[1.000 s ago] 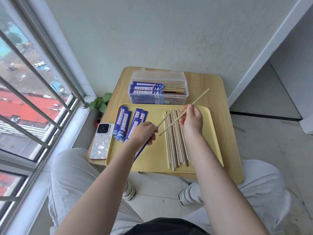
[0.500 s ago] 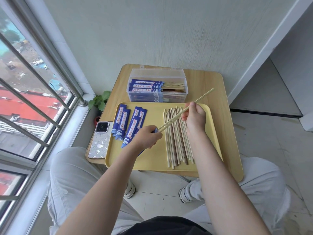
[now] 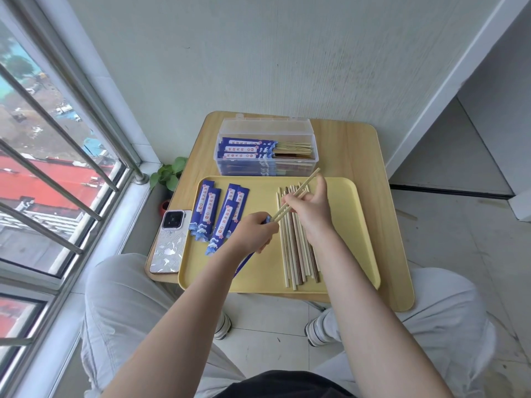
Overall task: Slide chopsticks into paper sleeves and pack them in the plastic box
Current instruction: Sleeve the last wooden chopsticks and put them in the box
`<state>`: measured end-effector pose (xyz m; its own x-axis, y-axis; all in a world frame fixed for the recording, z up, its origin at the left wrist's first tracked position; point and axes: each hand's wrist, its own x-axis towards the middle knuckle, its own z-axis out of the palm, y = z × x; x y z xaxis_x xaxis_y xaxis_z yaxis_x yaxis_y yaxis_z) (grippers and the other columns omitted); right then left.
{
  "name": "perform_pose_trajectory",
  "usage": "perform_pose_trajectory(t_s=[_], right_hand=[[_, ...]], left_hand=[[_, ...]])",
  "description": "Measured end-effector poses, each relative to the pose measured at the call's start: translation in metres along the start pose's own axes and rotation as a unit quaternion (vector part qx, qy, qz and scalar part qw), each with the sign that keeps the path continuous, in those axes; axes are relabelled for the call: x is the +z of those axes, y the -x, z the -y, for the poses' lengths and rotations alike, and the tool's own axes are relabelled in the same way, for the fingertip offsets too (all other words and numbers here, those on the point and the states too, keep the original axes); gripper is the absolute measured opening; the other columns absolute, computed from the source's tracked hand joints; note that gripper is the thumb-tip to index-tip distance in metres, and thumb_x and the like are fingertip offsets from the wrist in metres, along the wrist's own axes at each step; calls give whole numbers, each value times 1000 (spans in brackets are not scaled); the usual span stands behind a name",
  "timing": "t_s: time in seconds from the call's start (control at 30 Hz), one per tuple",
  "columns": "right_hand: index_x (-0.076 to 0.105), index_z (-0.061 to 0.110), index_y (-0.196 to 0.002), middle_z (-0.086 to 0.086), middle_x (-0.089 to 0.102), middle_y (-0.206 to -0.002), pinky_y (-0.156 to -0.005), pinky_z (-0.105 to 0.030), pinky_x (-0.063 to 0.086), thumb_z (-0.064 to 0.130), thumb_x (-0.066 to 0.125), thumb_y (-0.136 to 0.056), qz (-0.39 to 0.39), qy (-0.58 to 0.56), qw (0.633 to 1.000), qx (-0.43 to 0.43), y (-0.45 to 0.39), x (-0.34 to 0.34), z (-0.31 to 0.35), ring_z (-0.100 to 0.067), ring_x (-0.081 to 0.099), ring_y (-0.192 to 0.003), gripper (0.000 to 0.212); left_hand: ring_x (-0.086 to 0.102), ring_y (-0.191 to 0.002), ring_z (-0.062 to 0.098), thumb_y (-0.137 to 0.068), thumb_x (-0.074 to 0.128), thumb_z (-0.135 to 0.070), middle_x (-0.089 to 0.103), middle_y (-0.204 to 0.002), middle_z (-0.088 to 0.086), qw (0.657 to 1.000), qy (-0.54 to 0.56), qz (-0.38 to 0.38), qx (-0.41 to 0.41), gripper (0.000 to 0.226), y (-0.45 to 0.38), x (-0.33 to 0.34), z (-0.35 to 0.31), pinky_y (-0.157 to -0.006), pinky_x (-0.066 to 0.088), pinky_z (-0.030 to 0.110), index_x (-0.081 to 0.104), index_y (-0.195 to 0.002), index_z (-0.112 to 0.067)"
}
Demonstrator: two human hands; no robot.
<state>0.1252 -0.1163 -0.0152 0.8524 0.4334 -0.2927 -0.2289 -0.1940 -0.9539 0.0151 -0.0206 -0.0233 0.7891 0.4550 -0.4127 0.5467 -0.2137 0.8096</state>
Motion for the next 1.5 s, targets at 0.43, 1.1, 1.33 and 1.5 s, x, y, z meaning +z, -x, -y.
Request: perform_pose_trajectory(t_s=[0.43, 1.1, 1.33, 1.5], right_hand=[[59, 22, -121, -8, 71, -92, -60, -32, 58, 18, 58, -100, 0, 34, 998, -45, -3, 4, -4, -21, 72, -68, 22], [55, -4, -117, -21, 68, -82, -65, -31, 61, 7, 50, -103, -165, -260, 951, 20, -102, 5, 55, -25, 74, -64, 18], [62, 4, -115, -8, 69, -66, -71, -39, 63, 11, 52, -102, -144, -65, 987, 30, -119, 15, 53, -23, 72, -58, 17], [71, 12, -119, -2, 75, -101, -77, -37, 60, 16, 46, -100, -155, 209, 961, -99, -115, 7, 46, -25, 73, -79, 32]], left_hand=[[44, -53, 15, -91, 67, -29, 50, -65, 2, 997, -71, -40, 17, 26, -11, -5, -3, -45, 39, 24, 51, -78, -12], [10, -153, 27, -96, 55, -43, 18, -165, 8, 913, -324, -219, 119, 73, -90, -61, -46, -124, 11, 47, 24, -156, -18], [0, -154, 33, -93, 56, -44, 5, -168, 8, 901, -400, -162, 50, 85, -109, -60, -31, -123, 6, 53, 7, -160, -25], [-2, -154, 31, -92, 56, -45, 9, -166, 5, 884, -436, -164, 46, 85, -114, -52, -20, -121, 2, 58, 7, -159, -26]])
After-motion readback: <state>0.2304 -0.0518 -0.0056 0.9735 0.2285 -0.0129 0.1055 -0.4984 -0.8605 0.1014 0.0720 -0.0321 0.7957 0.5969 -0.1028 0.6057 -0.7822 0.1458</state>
